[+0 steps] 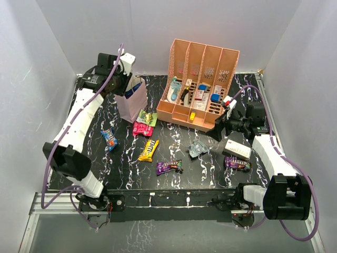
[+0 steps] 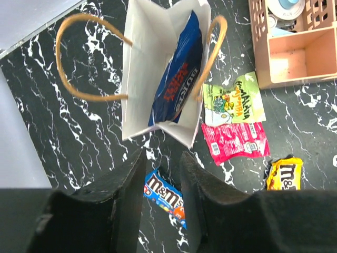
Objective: Place the snacks into the paper bag
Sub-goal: Pick up the snack from the center of the board.
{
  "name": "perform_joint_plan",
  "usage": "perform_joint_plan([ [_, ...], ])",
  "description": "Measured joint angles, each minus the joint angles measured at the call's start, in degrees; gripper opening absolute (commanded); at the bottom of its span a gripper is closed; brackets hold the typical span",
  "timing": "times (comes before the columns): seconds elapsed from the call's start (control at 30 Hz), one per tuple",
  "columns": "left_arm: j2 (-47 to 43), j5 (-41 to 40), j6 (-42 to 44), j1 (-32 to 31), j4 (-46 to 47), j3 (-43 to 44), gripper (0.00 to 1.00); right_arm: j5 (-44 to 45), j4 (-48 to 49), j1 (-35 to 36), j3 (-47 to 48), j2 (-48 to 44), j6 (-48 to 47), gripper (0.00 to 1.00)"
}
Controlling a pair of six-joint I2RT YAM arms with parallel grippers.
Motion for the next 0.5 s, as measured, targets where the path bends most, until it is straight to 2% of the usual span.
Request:
perform_joint_plan([
  [0.17, -7.08, -1.62, 0.39, 0.0, 1.29, -6.97, 0.49, 0.79, 0.04, 0.0, 0.0, 0.0, 0.59, 0.96],
  [0.37, -14.67, -2.16, 0.31, 0.0, 1.18, -18.38, 0.54, 0.92, 0.24, 0.0, 0.0, -0.02, 1.03, 0.96],
  [0.5, -17.07, -0.44, 1.03, 0.02, 1.49, -24.85, 0.65, 1.05, 0.13, 0.0, 0.02, -0.07, 1.42, 0.96],
])
